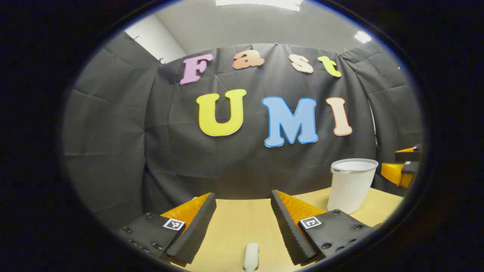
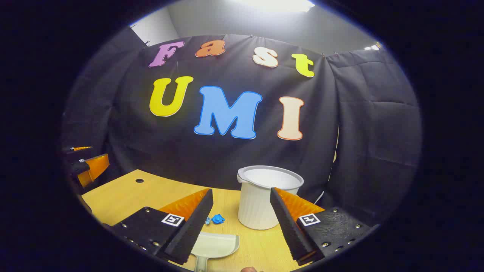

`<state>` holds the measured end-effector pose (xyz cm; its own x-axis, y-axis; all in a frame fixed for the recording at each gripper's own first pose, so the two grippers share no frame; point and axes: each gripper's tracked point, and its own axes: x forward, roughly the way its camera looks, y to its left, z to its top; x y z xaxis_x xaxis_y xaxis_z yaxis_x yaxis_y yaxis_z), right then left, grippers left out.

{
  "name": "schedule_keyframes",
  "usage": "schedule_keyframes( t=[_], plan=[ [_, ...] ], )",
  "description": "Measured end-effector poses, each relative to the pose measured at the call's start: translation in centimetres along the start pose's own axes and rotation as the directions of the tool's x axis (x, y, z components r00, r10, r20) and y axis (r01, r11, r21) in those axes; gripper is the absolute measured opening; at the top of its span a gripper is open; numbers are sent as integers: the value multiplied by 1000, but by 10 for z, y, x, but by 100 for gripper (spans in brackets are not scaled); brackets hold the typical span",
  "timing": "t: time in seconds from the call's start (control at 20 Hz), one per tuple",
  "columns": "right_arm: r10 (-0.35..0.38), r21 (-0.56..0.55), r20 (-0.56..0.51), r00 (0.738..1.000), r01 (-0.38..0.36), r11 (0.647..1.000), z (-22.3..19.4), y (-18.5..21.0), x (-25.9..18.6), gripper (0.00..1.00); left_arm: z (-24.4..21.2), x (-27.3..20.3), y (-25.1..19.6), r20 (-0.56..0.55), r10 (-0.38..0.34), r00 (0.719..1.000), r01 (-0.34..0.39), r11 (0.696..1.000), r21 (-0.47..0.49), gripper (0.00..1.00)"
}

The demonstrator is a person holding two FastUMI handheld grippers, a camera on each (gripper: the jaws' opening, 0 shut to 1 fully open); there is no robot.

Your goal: Pick up the small broom and dustpan from the desktop, sweep the trash into the dustpan with the broom, and then empty the trash into the garbage bin.

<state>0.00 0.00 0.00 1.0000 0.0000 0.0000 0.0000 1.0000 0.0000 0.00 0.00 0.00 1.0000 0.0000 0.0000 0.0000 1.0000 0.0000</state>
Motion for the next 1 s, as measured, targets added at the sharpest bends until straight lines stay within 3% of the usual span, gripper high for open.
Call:
schedule_keyframes(
  t=[0.65, 1.0],
  plan=[
    [32, 31, -42, 999, -30, 999, -9, 18, 0, 94, -10, 2, -12, -38, -52, 998, 52, 999, -10, 95],
    [74, 20, -131, 989, -72, 997, -33, 31, 2, 95, -30, 3, -20, -114, -80, 990, 78, 997, -24, 95]
  ],
)
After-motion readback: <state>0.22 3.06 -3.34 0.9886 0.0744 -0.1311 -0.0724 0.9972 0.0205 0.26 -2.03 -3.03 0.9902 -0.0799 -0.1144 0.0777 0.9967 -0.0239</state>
